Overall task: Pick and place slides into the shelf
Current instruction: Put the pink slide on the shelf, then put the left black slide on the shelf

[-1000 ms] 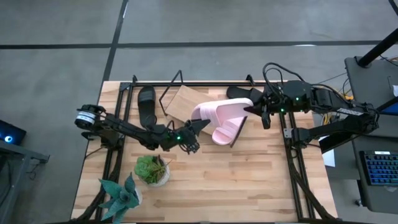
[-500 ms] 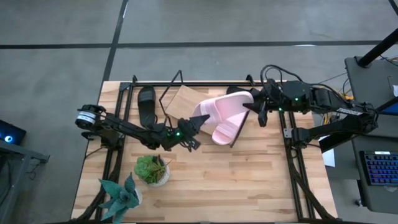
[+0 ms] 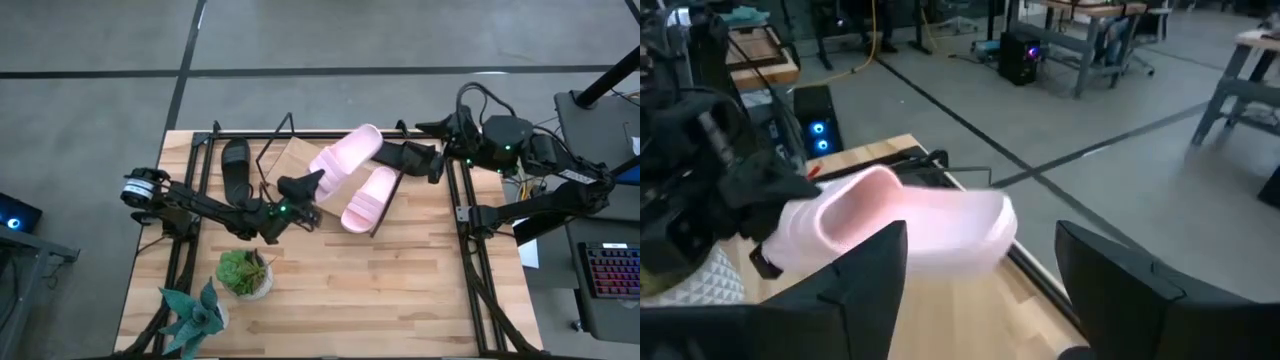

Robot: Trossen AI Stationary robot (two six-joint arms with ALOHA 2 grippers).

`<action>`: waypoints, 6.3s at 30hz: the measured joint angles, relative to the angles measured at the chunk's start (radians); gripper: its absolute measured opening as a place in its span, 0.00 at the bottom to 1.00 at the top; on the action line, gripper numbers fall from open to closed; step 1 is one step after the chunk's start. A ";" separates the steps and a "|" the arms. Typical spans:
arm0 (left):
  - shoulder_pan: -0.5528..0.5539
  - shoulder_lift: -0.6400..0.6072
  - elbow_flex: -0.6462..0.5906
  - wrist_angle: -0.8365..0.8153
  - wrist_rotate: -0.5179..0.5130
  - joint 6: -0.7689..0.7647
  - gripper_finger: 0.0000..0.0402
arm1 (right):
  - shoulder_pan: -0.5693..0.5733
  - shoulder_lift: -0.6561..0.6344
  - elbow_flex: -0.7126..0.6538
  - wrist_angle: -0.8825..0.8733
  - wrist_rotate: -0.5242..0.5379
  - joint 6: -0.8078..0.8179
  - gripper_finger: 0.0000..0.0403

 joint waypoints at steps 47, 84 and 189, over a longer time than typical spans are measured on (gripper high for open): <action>0.091 0.347 0.163 -0.576 -0.268 -0.840 0.00 | 0.000 -0.019 -0.060 -0.090 0.001 -0.075 0.57; 0.076 0.511 0.288 -0.653 -0.136 -0.936 0.07 | 0.000 -0.019 -0.067 -0.094 0.001 -0.075 0.57; 0.117 -0.215 0.457 -1.868 0.615 -1.647 0.56 | 0.000 -0.019 -0.094 -0.158 0.001 -0.010 0.57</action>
